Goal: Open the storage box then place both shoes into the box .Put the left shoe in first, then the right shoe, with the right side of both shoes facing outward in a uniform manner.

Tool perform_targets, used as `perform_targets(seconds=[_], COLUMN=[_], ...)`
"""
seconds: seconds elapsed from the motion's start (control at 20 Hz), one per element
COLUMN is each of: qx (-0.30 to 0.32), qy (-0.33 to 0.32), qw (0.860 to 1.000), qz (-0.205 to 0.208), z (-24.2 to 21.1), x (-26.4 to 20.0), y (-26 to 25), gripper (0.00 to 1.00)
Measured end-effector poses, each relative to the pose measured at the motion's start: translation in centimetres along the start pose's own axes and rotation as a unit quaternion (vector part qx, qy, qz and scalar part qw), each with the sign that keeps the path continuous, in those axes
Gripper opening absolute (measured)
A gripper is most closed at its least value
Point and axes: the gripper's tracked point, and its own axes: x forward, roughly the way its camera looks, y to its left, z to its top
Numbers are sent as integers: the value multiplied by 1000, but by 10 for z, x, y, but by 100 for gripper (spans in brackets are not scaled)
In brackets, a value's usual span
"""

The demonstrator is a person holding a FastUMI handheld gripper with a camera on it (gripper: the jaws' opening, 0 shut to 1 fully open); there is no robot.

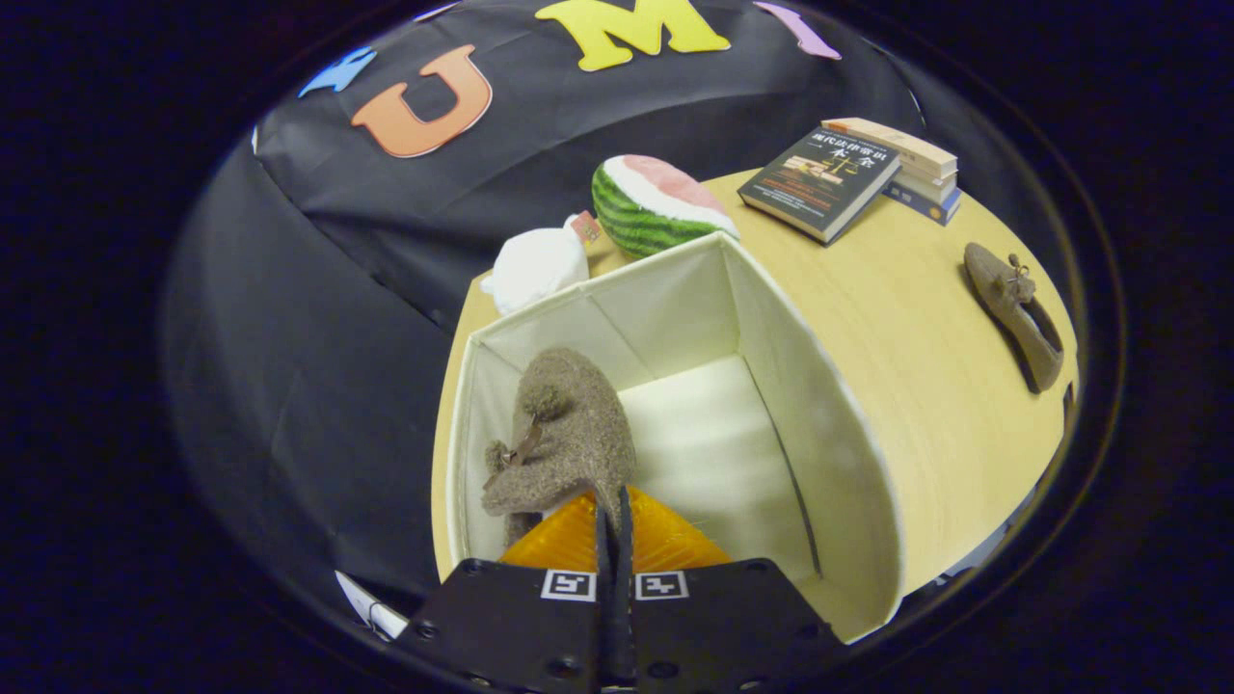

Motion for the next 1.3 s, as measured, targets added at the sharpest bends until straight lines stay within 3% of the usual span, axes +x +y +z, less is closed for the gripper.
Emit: perform_targets(seconds=[0.1, 0.15, 0.2, 0.4, 0.55, 0.7, 1.0, 1.3], qx=[3, 3, -2, -37, -69, -99, -162, -195], qy=[9, 10, 9, -7, -44, -97, -201, -278], qw=[1000, 1000, 1000, 998, 995, 989, 965, 940], qz=[9, 17, 27, 42, 56, 60, 48, 21], z=[0, 0, 4, 13, 34, 65, 125, 177], x=[6, 7, 4, -5, -35, -79, -175, -254], y=[7, 14, 19, 27, 22, 2, -78, -201], gripper=[3, 12, 14, 47, 79, 93, 96, 96])
